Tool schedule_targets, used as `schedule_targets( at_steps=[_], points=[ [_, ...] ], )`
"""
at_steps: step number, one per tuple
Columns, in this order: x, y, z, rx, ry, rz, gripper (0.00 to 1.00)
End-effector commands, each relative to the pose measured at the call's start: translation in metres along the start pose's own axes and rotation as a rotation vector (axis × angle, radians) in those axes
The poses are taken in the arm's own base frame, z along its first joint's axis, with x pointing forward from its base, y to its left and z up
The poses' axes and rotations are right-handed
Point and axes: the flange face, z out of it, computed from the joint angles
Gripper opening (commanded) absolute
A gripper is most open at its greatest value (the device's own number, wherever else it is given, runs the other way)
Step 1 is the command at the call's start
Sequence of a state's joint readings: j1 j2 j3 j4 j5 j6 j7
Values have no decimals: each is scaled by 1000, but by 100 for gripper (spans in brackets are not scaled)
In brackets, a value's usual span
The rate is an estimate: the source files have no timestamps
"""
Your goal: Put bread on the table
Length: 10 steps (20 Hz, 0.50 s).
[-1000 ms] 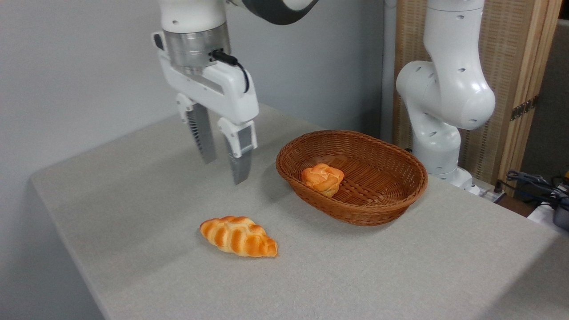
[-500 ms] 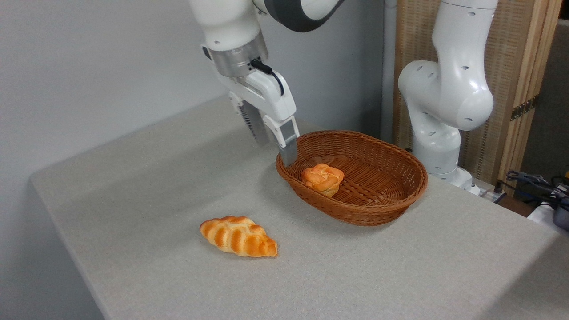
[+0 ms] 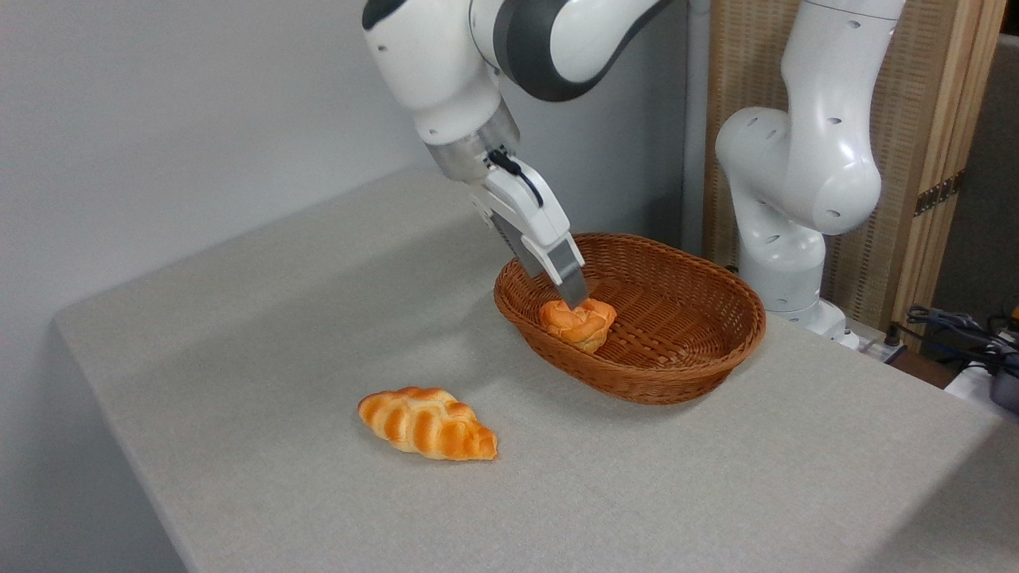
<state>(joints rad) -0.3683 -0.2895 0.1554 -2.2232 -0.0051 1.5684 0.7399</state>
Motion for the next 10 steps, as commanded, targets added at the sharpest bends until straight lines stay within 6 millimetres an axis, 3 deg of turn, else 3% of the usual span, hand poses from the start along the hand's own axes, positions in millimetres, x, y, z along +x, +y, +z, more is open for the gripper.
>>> schedule_targets(
  at_steps=[1,10],
  points=[
    [-5,-3,17,-15,-40,16,100],
    [10,-20,39,-23,-68,31,100]
  ],
)
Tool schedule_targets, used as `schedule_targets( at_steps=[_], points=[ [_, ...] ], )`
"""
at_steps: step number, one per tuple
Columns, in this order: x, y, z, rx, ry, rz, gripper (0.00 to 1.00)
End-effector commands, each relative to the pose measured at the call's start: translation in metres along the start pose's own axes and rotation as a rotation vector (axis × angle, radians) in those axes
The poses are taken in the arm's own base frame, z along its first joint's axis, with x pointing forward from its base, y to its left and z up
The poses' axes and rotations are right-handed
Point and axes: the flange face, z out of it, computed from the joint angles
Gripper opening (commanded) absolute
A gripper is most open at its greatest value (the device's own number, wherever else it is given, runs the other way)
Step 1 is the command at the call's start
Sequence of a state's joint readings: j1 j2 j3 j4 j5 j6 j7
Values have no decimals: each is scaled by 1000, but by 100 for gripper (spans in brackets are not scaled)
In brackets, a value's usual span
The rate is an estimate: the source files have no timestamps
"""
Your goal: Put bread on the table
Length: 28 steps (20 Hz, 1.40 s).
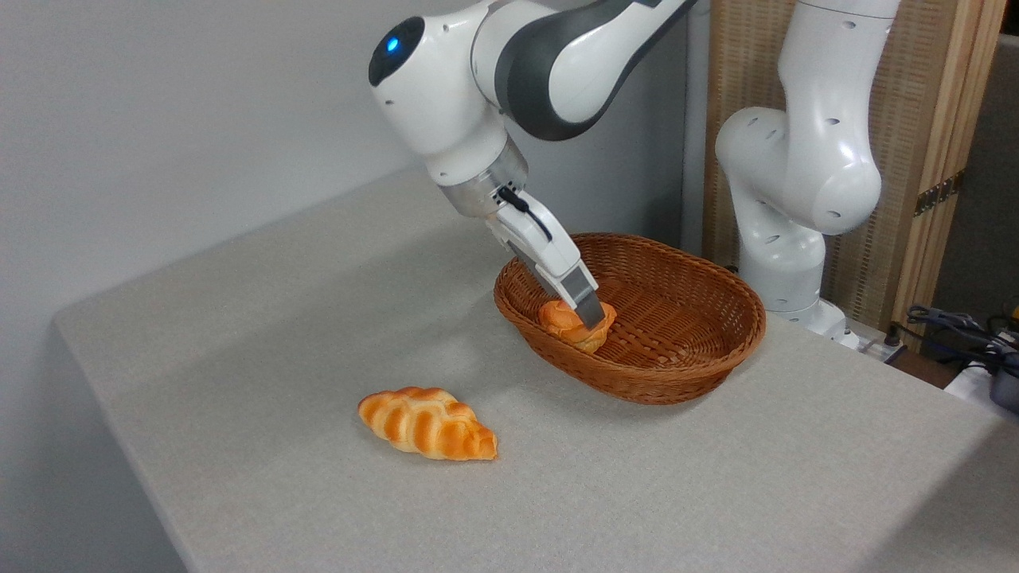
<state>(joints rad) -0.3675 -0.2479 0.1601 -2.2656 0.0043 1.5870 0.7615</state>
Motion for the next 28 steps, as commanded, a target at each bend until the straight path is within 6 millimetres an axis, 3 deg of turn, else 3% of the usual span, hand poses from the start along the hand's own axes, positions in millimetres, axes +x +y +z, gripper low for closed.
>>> schedule_targets(
  at_steps=[1,6,8,11,14,28],
  points=[
    [6,-12,8,12,-14,18,100],
    [12,-16,14,13,-21,17,100],
    [15,-15,16,11,-28,25,85],
    [20,-12,16,17,-30,44,50],
    [19,-11,17,16,-31,61,33],
    [12,-4,10,-5,-48,89,20]
  ],
)
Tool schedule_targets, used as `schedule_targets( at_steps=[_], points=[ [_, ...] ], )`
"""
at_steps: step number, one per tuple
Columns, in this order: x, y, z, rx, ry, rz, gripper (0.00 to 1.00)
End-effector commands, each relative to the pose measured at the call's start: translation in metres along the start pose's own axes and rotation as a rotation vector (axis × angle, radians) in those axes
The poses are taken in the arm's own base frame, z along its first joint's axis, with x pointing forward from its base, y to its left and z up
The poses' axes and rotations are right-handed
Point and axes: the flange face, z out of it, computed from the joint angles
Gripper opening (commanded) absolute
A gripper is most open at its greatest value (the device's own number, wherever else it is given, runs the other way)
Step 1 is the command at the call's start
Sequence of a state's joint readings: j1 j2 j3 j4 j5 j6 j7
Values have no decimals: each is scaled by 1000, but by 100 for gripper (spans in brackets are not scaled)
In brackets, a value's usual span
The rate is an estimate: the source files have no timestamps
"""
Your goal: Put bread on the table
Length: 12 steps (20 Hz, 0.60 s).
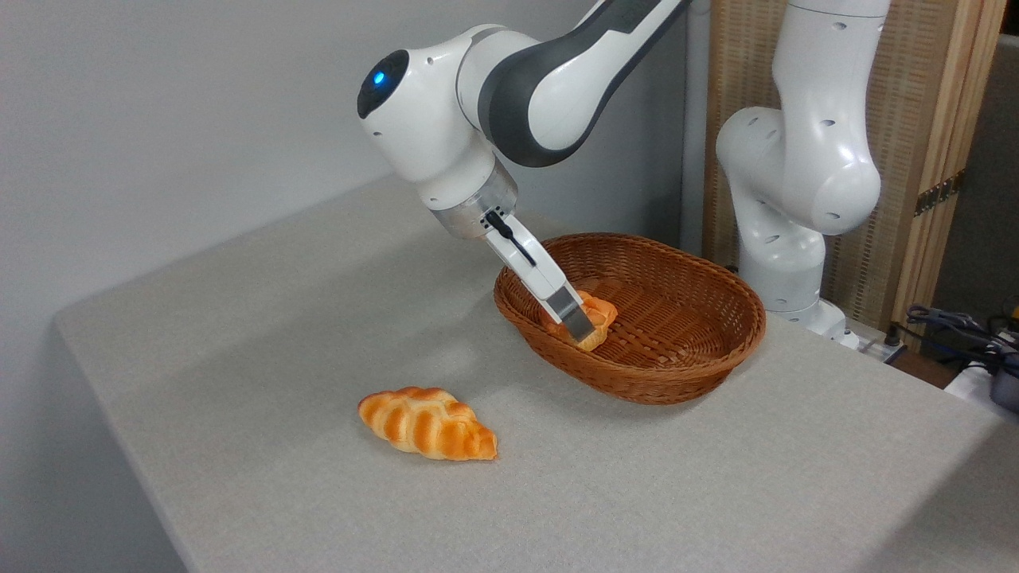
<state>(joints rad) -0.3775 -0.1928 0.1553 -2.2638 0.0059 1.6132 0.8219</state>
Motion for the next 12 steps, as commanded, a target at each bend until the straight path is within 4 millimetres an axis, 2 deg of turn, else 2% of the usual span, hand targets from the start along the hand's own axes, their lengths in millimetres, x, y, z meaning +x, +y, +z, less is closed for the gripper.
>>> schedule_targets(
  at_steps=[1,6,12],
  points=[
    [-5,6,-7,-2,-24,25,21],
    [-13,13,-24,-14,-30,66,21],
    [-19,15,-64,22,9,85,23]
  ],
)
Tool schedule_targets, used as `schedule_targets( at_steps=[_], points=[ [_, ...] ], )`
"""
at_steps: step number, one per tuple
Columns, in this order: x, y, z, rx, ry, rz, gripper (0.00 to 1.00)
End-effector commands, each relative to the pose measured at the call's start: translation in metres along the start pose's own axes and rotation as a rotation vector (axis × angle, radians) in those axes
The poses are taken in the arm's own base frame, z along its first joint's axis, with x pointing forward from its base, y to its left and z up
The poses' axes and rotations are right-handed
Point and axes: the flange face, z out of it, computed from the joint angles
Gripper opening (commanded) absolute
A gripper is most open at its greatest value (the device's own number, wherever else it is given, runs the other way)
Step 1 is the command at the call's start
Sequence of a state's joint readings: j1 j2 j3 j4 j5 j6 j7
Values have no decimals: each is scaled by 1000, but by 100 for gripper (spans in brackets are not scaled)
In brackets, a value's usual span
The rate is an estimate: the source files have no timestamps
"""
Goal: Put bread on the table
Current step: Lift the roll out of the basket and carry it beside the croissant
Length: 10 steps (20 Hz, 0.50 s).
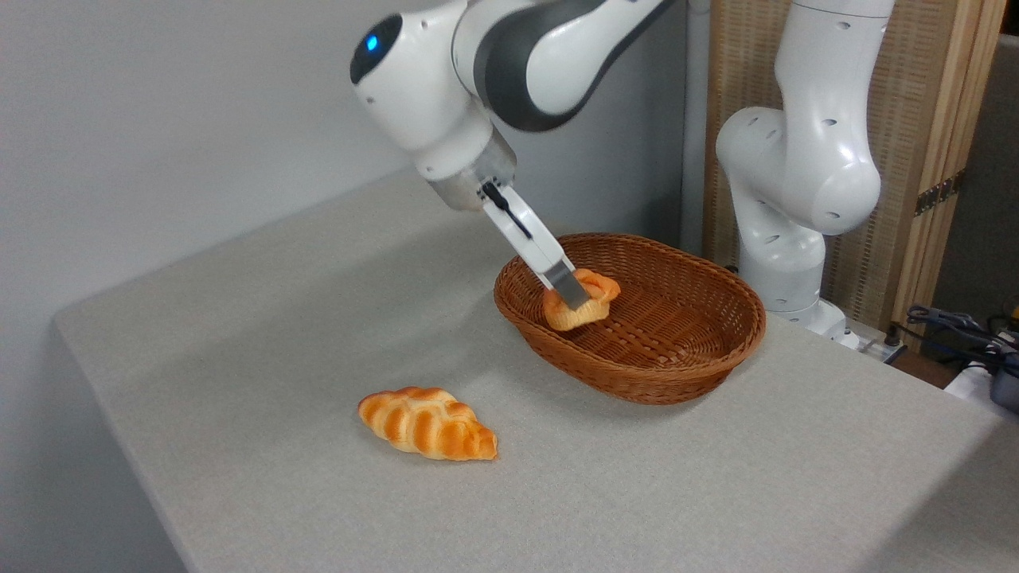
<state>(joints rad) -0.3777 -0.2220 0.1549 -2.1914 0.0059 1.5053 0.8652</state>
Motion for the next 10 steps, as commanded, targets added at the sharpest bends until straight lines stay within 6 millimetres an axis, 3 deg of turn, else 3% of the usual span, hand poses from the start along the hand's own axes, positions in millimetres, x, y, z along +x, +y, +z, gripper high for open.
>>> schedule_targets(
  at_steps=[1,7,10],
  points=[
    [-9,3,-41,45,23,62,23],
    [-16,-2,-97,166,130,76,26],
    [-12,-10,-109,247,196,68,26]
  ],
)
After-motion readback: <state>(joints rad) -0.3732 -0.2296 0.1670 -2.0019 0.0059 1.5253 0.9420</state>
